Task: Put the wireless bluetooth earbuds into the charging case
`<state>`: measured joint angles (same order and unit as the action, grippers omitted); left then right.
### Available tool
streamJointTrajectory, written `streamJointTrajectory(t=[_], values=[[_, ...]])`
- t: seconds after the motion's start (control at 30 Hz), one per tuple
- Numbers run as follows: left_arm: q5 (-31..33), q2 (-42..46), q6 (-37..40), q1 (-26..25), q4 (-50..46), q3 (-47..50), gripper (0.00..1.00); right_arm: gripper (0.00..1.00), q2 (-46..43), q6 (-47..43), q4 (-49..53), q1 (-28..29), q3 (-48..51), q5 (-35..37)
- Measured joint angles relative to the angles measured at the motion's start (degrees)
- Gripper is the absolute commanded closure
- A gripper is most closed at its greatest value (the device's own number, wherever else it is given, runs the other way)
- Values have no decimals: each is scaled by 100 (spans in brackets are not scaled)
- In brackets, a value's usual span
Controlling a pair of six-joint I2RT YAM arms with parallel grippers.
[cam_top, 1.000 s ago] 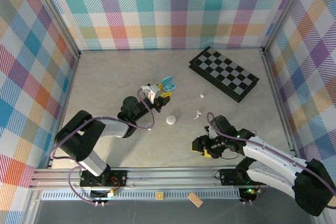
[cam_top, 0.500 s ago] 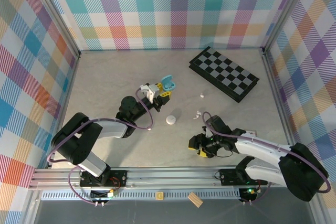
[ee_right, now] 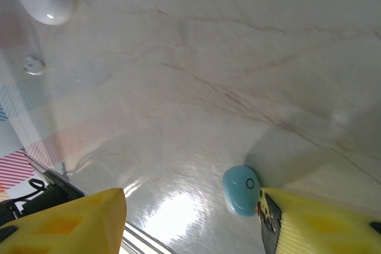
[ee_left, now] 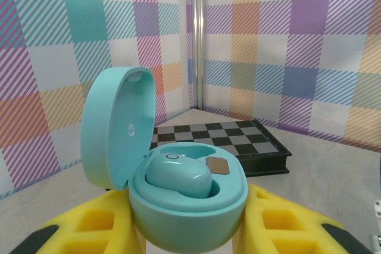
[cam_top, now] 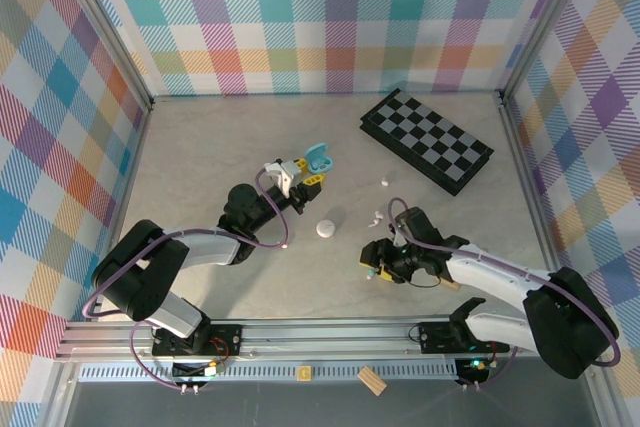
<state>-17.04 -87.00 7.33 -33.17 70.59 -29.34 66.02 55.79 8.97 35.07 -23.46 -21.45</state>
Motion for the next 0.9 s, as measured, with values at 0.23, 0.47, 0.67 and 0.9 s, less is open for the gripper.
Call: streamJointTrajectory(t=[0.23, 0.47, 0.67, 0.9], values=[[0, 0, 0, 0, 0, 2, 76, 41, -188, -339, 247, -63, -164, 240], [0, 0, -2, 0, 0, 9, 76, 46, -162, -708, 400, -63, -164, 243], [0, 13, 0, 0, -2, 50, 76, 47, 140, -855, 365, -63, -164, 201], [0, 28, 0, 0, -7, 50, 76, 48, 503, -870, 44, -61, -131, -72]])
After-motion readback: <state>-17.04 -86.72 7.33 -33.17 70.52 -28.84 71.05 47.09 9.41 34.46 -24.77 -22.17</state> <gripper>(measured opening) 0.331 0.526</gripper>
